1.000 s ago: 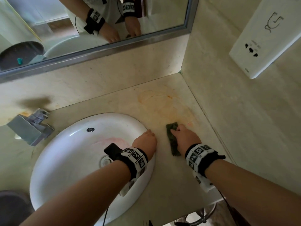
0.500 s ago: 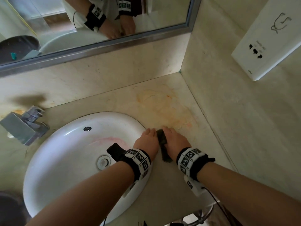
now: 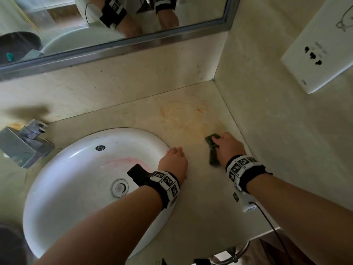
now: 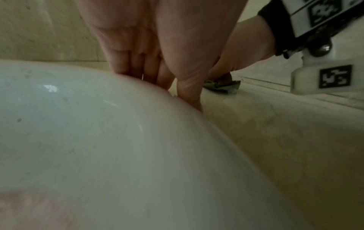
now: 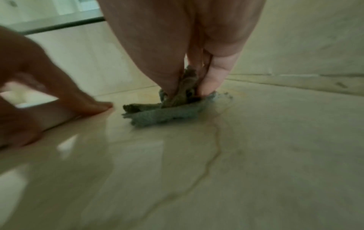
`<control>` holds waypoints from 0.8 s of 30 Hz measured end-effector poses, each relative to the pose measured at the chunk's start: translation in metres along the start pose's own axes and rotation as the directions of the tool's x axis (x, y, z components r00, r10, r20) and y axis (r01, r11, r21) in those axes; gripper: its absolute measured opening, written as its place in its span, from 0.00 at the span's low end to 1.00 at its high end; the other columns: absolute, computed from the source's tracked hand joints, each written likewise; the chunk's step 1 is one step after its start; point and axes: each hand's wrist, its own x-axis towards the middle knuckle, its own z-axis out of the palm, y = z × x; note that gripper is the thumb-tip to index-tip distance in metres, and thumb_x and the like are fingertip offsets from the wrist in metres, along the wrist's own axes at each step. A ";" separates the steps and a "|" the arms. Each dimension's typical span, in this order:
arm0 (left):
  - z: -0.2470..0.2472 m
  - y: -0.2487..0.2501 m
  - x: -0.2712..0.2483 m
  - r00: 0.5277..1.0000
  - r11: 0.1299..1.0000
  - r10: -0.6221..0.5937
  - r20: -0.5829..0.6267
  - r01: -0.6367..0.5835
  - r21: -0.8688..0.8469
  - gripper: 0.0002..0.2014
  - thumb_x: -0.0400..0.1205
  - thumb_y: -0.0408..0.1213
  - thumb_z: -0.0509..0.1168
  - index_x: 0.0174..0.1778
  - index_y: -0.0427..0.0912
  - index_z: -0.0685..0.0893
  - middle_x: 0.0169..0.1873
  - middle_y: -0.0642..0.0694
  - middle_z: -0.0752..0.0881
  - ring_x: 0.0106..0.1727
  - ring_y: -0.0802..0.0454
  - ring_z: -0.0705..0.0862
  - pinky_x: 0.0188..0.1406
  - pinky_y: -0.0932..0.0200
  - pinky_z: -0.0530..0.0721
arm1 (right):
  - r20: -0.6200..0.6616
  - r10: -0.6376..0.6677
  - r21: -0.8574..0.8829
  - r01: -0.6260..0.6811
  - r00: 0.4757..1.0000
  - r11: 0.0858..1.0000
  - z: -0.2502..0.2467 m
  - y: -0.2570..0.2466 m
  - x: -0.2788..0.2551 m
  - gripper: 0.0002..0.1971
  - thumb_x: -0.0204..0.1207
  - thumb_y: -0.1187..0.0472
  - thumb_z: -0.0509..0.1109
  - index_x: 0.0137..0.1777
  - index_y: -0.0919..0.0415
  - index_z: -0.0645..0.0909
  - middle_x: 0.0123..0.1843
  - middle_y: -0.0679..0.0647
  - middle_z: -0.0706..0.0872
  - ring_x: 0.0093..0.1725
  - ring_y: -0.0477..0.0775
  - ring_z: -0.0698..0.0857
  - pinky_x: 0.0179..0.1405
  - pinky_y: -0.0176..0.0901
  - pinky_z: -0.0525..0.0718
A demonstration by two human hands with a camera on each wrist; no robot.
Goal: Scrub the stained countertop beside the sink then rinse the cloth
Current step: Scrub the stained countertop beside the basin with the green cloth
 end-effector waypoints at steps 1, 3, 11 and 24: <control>0.000 0.001 0.000 1.000 1.000 -0.005 0.007 0.005 -0.007 0.38 0.82 0.46 0.68 0.82 0.32 0.60 0.82 0.38 0.59 0.81 0.41 0.59 0.79 0.52 0.61 | 0.008 0.011 0.035 -0.011 1.000 0.999 0.004 -0.003 -0.005 0.14 0.85 0.54 0.58 0.61 0.62 0.77 0.55 0.59 0.84 0.56 0.62 0.84 0.45 0.41 0.76; -0.003 0.003 0.000 0.999 0.998 -0.037 0.013 0.037 -0.051 0.37 0.80 0.43 0.70 0.81 0.32 0.63 0.78 0.38 0.64 0.77 0.41 0.64 0.75 0.52 0.68 | 0.030 0.013 0.077 -0.015 0.999 0.997 0.015 -0.016 -0.019 0.12 0.85 0.51 0.58 0.51 0.60 0.74 0.46 0.59 0.82 0.51 0.62 0.84 0.41 0.42 0.73; -0.008 0.004 -0.002 0.997 0.990 -0.066 0.044 0.071 -0.119 0.35 0.77 0.44 0.73 0.77 0.35 0.69 0.72 0.42 0.68 0.72 0.43 0.69 0.66 0.52 0.78 | 0.108 -0.154 -0.114 0.166 0.982 0.980 0.015 -0.027 -0.025 0.14 0.85 0.52 0.59 0.60 0.61 0.78 0.57 0.61 0.84 0.56 0.63 0.84 0.50 0.48 0.79; -0.005 0.005 0.003 0.990 0.983 -0.105 0.095 0.118 -0.138 0.37 0.77 0.43 0.74 0.78 0.34 0.67 0.74 0.42 0.67 0.76 0.42 0.66 0.66 0.50 0.80 | 0.021 -0.064 -0.304 0.067 0.998 0.950 0.005 0.018 -0.038 0.14 0.86 0.57 0.55 0.63 0.63 0.76 0.56 0.59 0.83 0.44 0.57 0.80 0.46 0.45 0.78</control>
